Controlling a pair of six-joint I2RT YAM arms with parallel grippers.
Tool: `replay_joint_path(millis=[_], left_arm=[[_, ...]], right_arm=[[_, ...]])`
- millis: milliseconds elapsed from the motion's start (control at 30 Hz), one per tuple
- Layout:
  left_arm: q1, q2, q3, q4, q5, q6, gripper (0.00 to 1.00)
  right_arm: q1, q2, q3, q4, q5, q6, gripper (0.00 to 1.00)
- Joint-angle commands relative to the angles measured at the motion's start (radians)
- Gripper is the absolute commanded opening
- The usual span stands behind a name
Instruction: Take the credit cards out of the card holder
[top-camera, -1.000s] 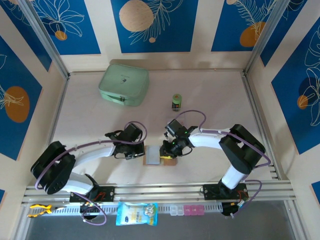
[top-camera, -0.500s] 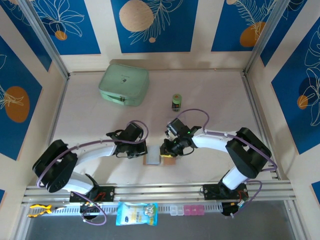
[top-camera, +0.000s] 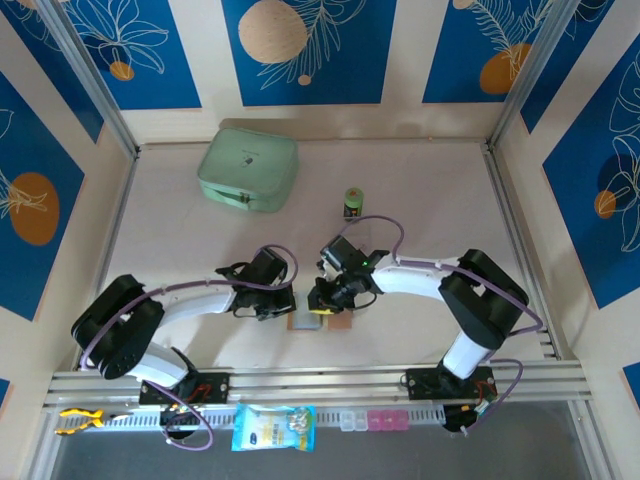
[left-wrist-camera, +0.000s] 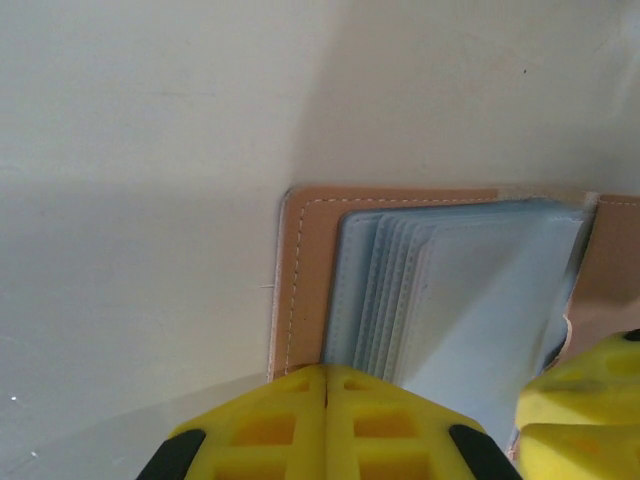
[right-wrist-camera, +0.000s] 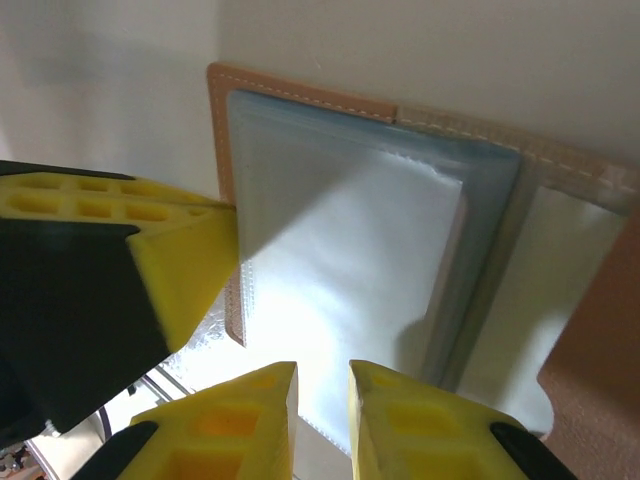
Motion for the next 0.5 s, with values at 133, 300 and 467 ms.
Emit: replay_joint_path(millis=[133,300,467], left_arm=[[-0.003,0.02,-0.022,-0.055,-0.011,0.008,0.0],[-0.002,0.023,-0.02,-0.054,-0.017,0.013,0.0],[-0.002,0.023,-0.013,-0.066,-0.02,0.019,0.0]], right_arm=[[0.009,0.037,0.027,-0.064,0.029,0.008,0.21],[-0.003,-0.002,0.002,-0.08,0.049,0.003,0.21],[-0.017,-0.027,-0.015,-0.084,0.049,-0.008,0.21]])
